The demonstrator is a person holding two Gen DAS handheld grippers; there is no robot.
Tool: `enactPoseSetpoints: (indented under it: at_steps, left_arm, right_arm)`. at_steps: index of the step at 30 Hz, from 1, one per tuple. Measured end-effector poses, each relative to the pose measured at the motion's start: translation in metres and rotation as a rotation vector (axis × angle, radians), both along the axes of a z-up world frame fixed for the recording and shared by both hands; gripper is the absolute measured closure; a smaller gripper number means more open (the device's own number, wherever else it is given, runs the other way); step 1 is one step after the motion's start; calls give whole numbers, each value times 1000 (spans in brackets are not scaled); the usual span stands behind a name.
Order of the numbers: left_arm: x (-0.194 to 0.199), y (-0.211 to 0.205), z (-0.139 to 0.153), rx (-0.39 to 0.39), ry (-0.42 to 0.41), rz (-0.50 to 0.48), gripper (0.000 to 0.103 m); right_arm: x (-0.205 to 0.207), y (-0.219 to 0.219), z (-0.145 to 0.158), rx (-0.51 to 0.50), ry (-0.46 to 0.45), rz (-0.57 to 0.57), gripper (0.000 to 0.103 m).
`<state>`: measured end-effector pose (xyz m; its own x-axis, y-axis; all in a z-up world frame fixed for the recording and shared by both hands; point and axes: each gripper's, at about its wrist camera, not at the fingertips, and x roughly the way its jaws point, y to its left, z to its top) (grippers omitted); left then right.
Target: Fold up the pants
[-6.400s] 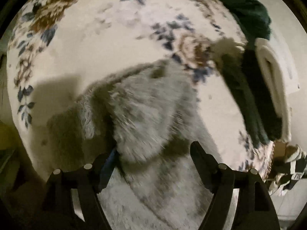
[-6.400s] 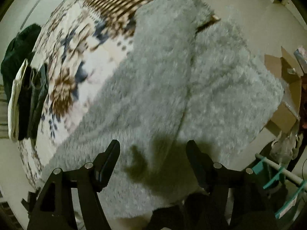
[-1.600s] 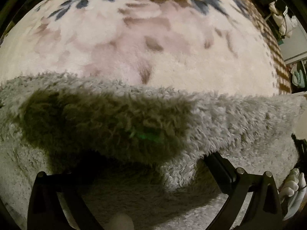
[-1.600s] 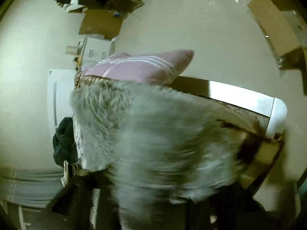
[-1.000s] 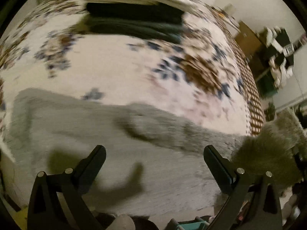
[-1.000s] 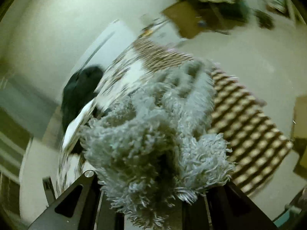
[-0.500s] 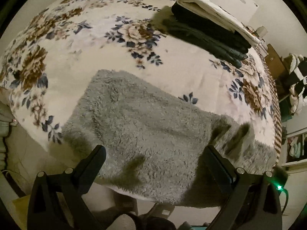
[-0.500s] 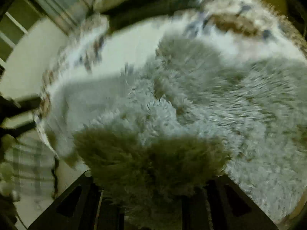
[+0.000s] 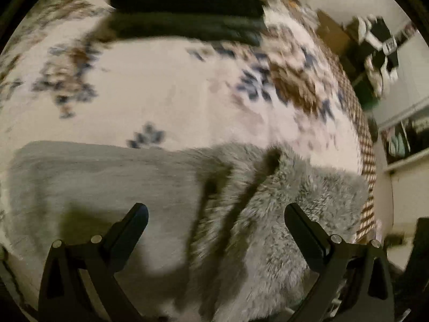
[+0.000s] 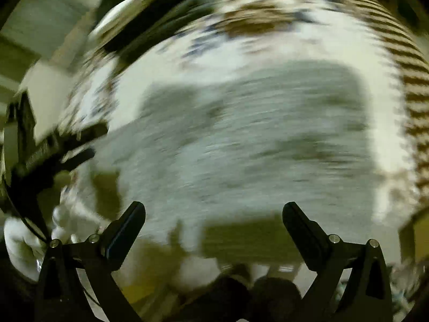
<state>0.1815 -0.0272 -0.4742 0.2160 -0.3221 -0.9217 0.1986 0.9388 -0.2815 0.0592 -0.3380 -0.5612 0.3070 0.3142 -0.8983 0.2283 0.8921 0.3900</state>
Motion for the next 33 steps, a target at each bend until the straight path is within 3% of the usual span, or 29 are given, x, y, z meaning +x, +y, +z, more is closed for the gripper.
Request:
enactPoseSetpoints:
  at_steps: [1,3,4,5,7,11,17,21,22,25,29,33]
  left_arm:
    - [4,-8,-14,6,27,-14,2]
    - [10,-14,-36,-21,78,-32,35]
    - [11,-14,-43,-74,99,-38,85]
    - [11,-10,-46,-124,114,-33,88]
    - [5,3,-37,-186,65,-5,89]
    - [-11,40,-22,-217,41,94,89]
    - [-13,58,-44,-212,116,151,86]
    - [-11,52,-36,-184,79,141,77]
    - [-11,53,-33,-185,61,146,68]
    - [-17,60,-22,-237,12,182,6]
    - [-30,81,-4,-250,-29,258,5]
    - [-63,137,9,-262,-52,463,5]
  right_arm:
    - [-3,-17,-1,-10,11,-42,0]
    - [-7,-49,-7,-14,34,-145,0]
    - [-8,-62,-9,-8,39,-186,0]
    - [-8,-77,-12,-1,45,-226,0]
    - [-9,-99,-21,-3,67,-279,0]
    - [2,-124,-45,44,111,-320,0]
    - [29,-142,-86,108,158,-372,0]
    - [49,-142,-91,41,176,-352,0]
    - [52,-140,-88,30,177,-335,0]
    - [58,-127,-71,-69,172,-273,0]
    - [54,-95,-41,-168,162,-190,0]
    - [49,-50,-19,-178,137,-115,0]
